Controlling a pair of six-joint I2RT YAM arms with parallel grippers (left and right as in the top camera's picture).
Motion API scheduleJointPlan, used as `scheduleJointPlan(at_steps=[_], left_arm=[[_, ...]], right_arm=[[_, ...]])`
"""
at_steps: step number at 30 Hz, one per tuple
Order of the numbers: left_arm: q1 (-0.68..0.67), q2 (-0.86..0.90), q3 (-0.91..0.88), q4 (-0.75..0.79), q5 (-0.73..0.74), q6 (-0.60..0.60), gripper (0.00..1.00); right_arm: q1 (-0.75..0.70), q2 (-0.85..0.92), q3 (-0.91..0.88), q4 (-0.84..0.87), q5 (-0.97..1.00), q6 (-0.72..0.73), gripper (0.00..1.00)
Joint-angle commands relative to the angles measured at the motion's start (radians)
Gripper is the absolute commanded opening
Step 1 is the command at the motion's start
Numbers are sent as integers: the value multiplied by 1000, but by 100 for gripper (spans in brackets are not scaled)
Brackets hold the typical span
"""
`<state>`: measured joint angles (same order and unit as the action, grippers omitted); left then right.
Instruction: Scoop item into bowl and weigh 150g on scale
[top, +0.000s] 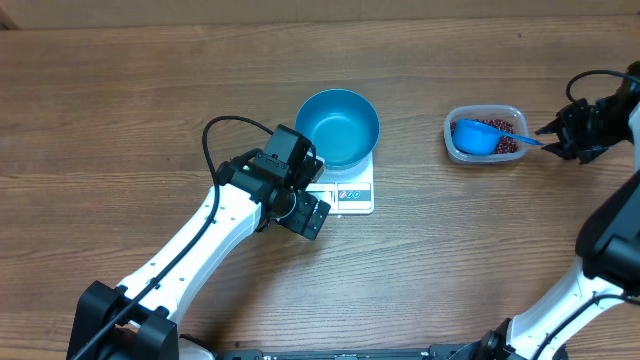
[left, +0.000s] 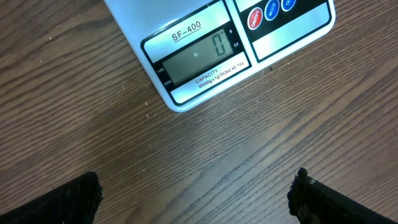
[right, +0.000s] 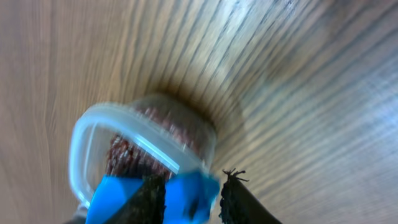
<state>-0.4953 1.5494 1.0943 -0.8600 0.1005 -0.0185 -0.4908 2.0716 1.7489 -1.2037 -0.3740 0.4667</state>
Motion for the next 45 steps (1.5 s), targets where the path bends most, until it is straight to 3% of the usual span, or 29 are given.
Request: scheduleJointPlan(at_steps=[1,3,5,7,17,21,26,30,34,36,39,41,45], left_arm=[[4,-18,3,2,-4,19,99],[4,-18,3,1,-3,19,100],[4,-18,3,1,-3,19,99],[4,-18,3,1,-4,19,100],[4,-18,3,2,-4,19,100],[4,-18,3,1,-3,19,100],[4,-18,3,1,-4,19,99],[4,-18,3,1,-4,19,100],[4,-18,3,2,-4,19,99],[4,-18,3,1,-4,19,100],[4,-18,3,1,-4,19,100],[4,-18,3,2,-4,19,100],[4,-18,3,1,-3,19,99]], right_arm=[[7,-96,14,-39,19,-82,33],[7,-120,14,-61,35,-149,36],[7,-135,14,-59,37,-212,50],[1,-143,14,-35,39,-272,50],[16,-147,17,22,155,-1049,52],[41,-147,22,-43,9,-1254,53],[96,-148,76,-94,56,-1329,50],[168,-147,256,-178,205,-1325,57],[225,-147,407,-188,202,-1236,63],[237,-144,412,-132,209,-1086,50],[237,-125,410,-145,206,-900,21],[237,-111,410,-182,178,-793,12],[258,-94,374,-233,159,-643,6]])
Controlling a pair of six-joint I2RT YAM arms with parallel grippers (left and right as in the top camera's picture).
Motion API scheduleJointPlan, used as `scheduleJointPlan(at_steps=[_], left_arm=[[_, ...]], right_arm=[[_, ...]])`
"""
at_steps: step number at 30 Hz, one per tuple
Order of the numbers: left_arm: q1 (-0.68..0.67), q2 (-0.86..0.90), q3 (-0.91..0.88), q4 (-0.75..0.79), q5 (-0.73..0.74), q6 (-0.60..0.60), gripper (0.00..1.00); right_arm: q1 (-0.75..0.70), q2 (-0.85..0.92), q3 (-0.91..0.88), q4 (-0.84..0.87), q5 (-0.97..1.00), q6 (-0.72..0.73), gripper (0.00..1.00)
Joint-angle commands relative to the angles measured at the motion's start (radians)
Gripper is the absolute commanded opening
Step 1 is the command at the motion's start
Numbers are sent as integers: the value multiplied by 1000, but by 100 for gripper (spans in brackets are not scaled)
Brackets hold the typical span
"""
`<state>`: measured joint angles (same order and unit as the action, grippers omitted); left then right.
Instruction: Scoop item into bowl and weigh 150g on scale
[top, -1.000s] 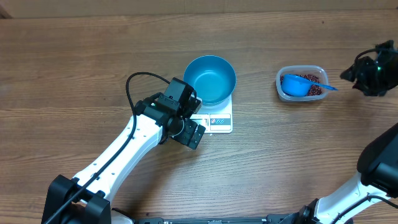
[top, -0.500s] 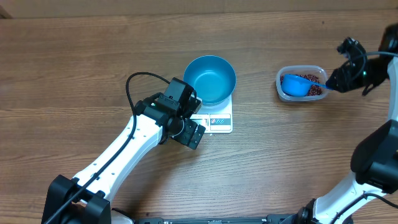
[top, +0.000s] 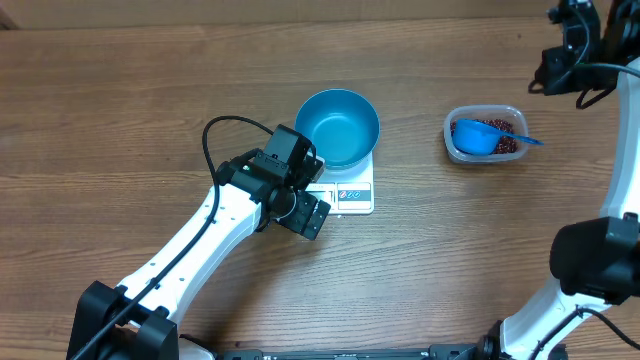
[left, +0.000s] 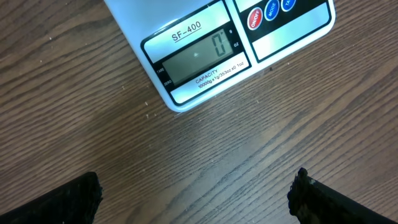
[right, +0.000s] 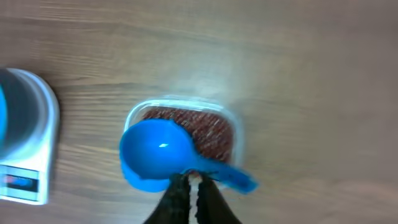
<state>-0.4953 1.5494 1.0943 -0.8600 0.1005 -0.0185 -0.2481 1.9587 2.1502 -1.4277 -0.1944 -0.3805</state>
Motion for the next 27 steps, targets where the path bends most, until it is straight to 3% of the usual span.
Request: scheduleJointPlan(at_steps=[1,6,13,19,27], left_arm=[[4,-18,3,1,-3,19,100],[4,-18,3,1,-4,19,100],[4,-18,3,2,-4,19,100],[4,-18,3,1,-3,19,100],[4,-18,3,1,-3,19,100]], right_arm=[[23,19,-50,-5,-20,215,6],[79,19,-204,111,-17,236,5],[97,19,-346,235,-8,439,4],[114,19,-423,175,-8,447,4],[144,19,-423,56,-8,594,4]])
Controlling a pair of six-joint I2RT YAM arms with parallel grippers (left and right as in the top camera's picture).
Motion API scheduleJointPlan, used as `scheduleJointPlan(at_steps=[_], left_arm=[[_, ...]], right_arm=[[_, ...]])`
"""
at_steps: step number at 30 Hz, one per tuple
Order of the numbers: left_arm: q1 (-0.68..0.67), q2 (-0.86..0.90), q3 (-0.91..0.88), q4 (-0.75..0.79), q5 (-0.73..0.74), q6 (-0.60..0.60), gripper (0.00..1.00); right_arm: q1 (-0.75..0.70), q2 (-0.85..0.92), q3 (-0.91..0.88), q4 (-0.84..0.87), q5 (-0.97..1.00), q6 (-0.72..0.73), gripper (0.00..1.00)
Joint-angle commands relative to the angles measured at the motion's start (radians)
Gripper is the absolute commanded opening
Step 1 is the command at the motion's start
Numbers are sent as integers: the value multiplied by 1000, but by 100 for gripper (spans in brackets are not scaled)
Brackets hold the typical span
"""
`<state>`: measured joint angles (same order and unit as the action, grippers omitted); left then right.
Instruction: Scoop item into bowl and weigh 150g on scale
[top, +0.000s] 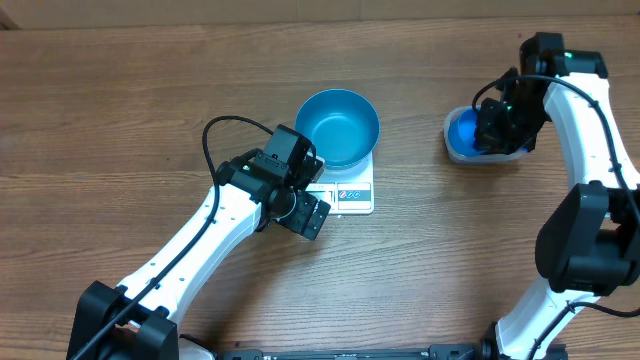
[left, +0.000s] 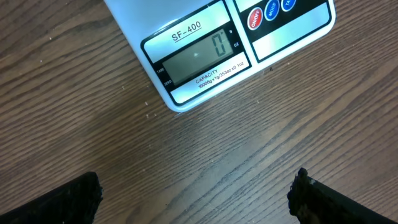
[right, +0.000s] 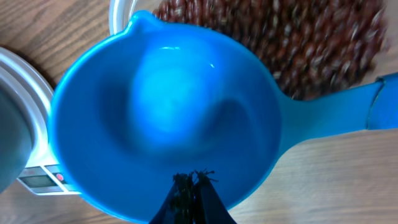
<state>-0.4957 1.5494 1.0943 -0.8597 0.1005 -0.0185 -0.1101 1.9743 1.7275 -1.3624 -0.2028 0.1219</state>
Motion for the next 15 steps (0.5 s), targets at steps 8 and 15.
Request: scheduleJointPlan(at_steps=[8,15], left_arm=[[5,-18,3,1,-3,19,100],[5,-18,3,1,-4,19,100]], right_arm=[[6,4,-1,152,1,190,4],[3,4,2,304,102,177,4]])
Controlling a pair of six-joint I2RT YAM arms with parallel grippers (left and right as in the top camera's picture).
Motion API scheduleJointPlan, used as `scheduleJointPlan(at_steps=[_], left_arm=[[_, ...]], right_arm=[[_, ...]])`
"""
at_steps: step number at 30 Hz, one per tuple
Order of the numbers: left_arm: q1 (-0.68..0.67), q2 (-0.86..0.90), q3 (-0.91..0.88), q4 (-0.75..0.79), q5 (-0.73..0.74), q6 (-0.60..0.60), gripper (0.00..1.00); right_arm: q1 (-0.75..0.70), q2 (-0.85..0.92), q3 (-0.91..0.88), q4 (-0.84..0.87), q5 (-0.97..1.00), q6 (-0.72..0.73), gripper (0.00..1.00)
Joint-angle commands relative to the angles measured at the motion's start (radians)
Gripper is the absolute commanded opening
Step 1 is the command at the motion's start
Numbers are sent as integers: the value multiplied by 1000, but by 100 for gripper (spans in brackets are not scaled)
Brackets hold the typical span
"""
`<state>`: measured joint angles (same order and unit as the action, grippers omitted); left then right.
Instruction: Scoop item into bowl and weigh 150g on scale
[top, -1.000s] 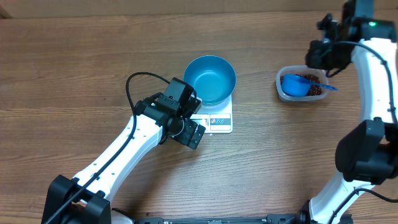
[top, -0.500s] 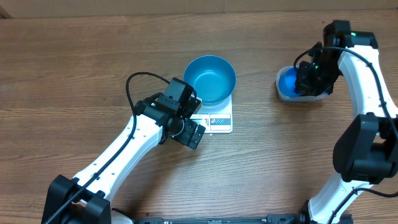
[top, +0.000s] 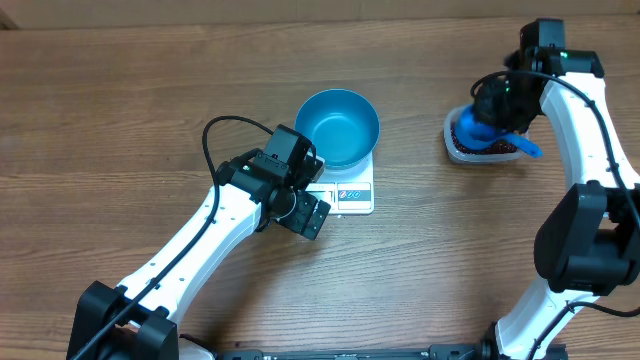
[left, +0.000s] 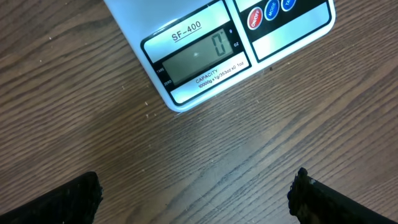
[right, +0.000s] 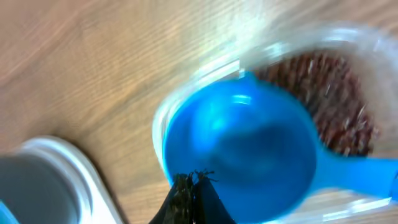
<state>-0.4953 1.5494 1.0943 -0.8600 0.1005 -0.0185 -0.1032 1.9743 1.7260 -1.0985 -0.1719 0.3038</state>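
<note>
The blue bowl (top: 338, 125) stands empty on the white scale (top: 347, 193), whose display (left: 198, 57) reads 0. A clear tub (top: 458, 152) of red-brown beans (right: 336, 106) sits at the right, with the blue scoop (right: 245, 149) lying in it and its handle (top: 528, 150) poking out at the front right. My right gripper (right: 190, 182) is shut with nothing in it, its tips just over the scoop's cup; whether they touch it is unclear. My left gripper (left: 193, 199) hangs open over bare table in front of the scale.
The red and blue scale buttons (left: 264, 12) lie to the right of the display. Brown wooden table (top: 120, 110) stretches all round. The left arm's black cable (top: 215, 135) loops beside the bowl.
My right gripper has shifted a little toward the far side of the tub. The scoop's handle now shows past the tub's front right rim. The left arm has not moved.
My right gripper first gripped the scoop's handle at the right of the tub. It then stood shut and empty at the far right corner, the scoop left in the tub. After that it was low over the scoop's cup, where it remains. Scale reads 0 throughout.
</note>
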Motion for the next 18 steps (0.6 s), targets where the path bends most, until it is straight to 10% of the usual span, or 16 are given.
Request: scheduleJointPlan(at_steps=[1,12,14,18], left_arm=[[4,-18,3,1,-3,19,100],[4,-18,3,1,-4,19,99],[4,-18,3,1,-3,19,100],[4,-18,3,1,-4,19,100]], right_arm=[[-8,3,19,47,70,-64,4],[-185,9,435,-432,70,-791,42],[-210,15,421,-433,71,-810,100],[-243,16,420,-402,22,-860,100]])
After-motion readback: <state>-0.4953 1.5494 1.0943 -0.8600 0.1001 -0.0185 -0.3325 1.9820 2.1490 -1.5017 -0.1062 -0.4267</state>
